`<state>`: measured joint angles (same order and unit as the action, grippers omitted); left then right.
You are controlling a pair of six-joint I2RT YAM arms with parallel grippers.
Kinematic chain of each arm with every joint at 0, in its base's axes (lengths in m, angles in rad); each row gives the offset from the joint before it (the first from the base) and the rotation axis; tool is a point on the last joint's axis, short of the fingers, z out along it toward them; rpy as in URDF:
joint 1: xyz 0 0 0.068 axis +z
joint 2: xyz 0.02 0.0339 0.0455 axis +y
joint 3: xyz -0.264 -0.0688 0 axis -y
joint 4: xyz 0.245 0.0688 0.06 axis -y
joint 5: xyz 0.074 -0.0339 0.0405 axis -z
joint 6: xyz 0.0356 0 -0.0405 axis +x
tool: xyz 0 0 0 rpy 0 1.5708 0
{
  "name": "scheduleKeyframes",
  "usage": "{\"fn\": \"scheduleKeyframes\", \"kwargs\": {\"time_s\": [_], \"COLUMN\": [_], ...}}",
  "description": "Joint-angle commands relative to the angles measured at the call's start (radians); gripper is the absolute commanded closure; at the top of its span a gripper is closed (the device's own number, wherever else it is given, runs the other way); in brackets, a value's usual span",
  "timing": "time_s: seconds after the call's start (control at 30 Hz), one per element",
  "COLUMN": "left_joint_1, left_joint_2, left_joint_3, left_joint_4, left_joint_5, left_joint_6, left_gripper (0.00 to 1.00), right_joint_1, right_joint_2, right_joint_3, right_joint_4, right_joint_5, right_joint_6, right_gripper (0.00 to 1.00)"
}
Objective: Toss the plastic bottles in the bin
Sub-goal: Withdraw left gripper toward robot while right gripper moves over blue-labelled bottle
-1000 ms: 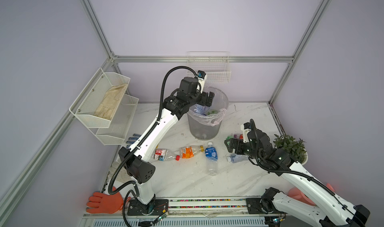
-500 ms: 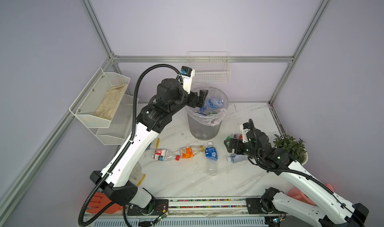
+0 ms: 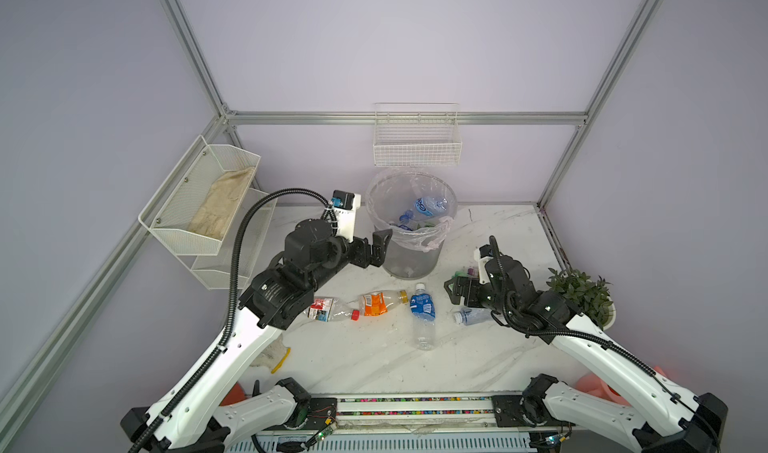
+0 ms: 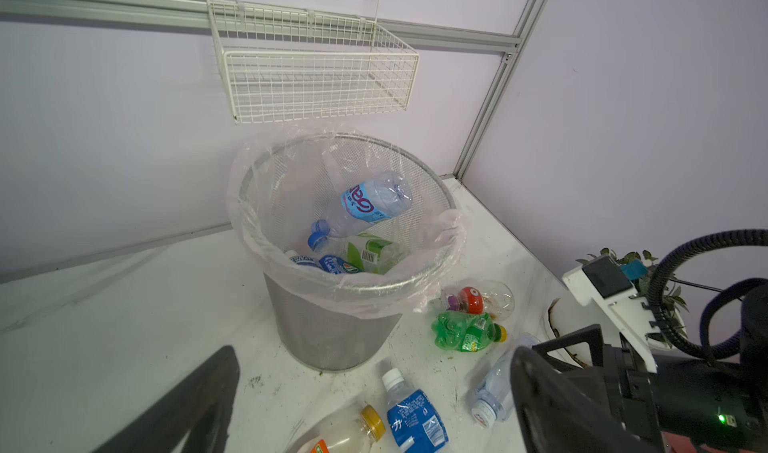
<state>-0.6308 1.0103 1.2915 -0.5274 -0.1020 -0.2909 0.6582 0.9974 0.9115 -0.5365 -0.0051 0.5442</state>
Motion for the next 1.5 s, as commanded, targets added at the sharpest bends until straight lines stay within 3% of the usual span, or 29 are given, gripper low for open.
{"fn": "scheduleKeyframes", "kwargs": {"time_s": [0.0,0.33,0.5,0.87,1.47], "left_joint_1": [-0.010,-0.108,-0.186,-0.297,-0.401], "left_joint_2": [-0.098,-0.367,-0.455,-0.480,-0.469], "left_joint_3": [-0.148,-0.510,-0.616,-0.673,-0.747], "left_joint_4": [0.038,0.033,0.011,-0.054,-0.043], "left_joint_5": [-0.035,-0.100,-0.151,-0.224,-0.326], "left_joint_6": [-0.096,-0.298,-0.375,-0.442,-0.526], "left_gripper": [0.00,0.00,0.00,0.00,0.00], "right_joint_1": [0.001,0.004,0.032,0.162,0.164], "right_joint_2": [0.019,0.142,0.200,0.395,0.456], "right_joint_3": [0.034,0.111,0.124,0.225,0.250], "right_joint_4": [0.019,0.021,0.076,0.110,0.105], "right_joint_5": [-0.023,-0.066,-0.062,-0.003,0.006], "right_joint_6": [-0.008,-0.017,0.025,0.035,0.007], "right_gripper": [0.03,0.03,0.03,0.03,0.03]}}
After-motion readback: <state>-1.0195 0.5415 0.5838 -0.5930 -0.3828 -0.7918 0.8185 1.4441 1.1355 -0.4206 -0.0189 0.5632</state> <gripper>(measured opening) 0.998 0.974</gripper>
